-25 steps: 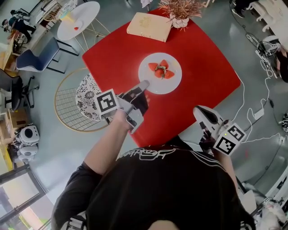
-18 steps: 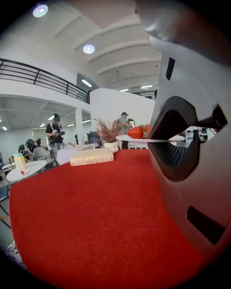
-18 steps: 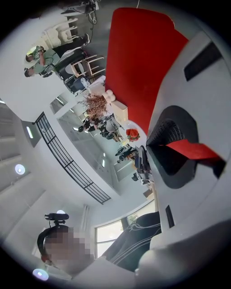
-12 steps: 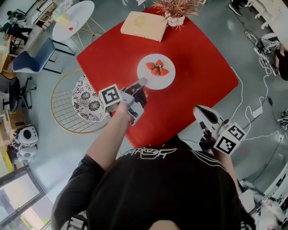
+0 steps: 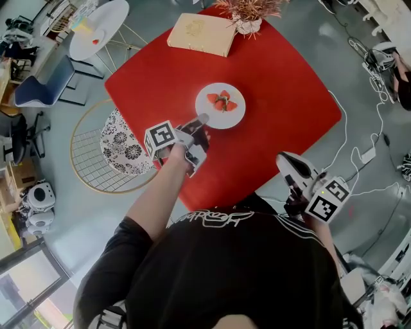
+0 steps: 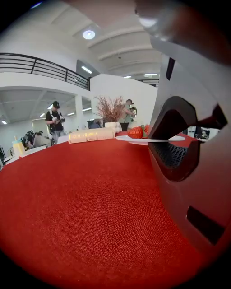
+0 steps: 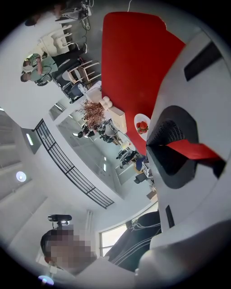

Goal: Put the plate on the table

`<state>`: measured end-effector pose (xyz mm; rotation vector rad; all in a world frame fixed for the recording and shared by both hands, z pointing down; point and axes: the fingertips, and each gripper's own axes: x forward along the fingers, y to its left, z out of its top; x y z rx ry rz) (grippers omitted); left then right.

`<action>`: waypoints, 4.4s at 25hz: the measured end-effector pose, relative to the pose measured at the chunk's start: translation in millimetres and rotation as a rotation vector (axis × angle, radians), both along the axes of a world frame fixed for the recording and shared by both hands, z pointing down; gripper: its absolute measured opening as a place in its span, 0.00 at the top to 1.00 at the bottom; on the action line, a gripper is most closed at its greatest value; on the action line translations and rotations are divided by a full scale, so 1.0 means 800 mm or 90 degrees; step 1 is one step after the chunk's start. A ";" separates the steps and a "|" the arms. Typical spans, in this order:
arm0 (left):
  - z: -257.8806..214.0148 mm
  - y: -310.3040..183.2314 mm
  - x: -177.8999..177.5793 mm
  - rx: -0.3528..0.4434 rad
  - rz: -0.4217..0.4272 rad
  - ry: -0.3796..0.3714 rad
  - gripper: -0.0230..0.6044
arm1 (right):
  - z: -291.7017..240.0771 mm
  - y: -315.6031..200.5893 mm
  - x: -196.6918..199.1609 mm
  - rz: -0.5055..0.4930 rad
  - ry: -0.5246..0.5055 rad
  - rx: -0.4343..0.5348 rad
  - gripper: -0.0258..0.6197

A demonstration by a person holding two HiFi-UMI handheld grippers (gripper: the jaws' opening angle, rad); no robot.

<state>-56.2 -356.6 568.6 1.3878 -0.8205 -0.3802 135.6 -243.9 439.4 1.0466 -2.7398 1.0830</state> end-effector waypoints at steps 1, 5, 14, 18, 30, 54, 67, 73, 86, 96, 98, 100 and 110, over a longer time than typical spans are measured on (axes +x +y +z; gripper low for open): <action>0.002 -0.001 -0.001 -0.002 -0.001 -0.001 0.93 | 0.001 0.000 -0.001 -0.001 -0.002 -0.002 0.95; 0.012 -0.004 -0.004 -0.012 -0.005 -0.004 0.92 | 0.006 0.001 -0.002 -0.005 -0.005 -0.014 0.95; 0.026 -0.003 -0.006 -0.043 -0.012 -0.011 0.93 | 0.008 -0.006 -0.005 -0.004 -0.013 -0.026 0.95; 0.030 -0.002 -0.005 -0.052 -0.010 -0.014 0.93 | 0.008 -0.009 -0.007 -0.005 -0.017 -0.024 0.95; 0.031 -0.004 -0.005 -0.051 -0.003 -0.038 0.93 | 0.006 -0.005 -0.008 0.005 -0.027 -0.034 0.95; 0.021 -0.007 0.017 0.003 0.125 -0.166 0.66 | -0.003 0.004 -0.012 0.004 -0.078 -0.051 0.95; 0.023 0.015 0.029 0.120 0.302 -0.425 0.65 | -0.006 0.015 -0.019 -0.001 -0.141 -0.077 0.95; 0.025 0.022 0.032 0.152 0.359 -0.477 0.63 | -0.003 0.018 -0.023 0.002 -0.138 -0.077 0.95; 0.021 0.042 0.015 0.177 0.385 -0.489 0.61 | -0.003 0.028 -0.041 -0.005 -0.130 -0.076 0.95; -0.042 0.083 -0.009 0.219 0.332 -0.394 0.65 | -0.020 0.058 -0.088 -0.052 -0.100 -0.023 0.95; -0.071 0.094 -0.010 0.251 0.322 -0.361 0.70 | -0.026 0.066 -0.099 -0.060 -0.100 -0.010 0.95; -0.100 0.109 -0.012 0.287 0.316 -0.344 0.79 | -0.033 0.076 -0.108 -0.065 -0.094 0.008 0.95; -0.221 0.232 0.025 0.485 0.381 -0.325 0.95 | -0.082 0.127 -0.120 -0.072 -0.081 0.091 0.95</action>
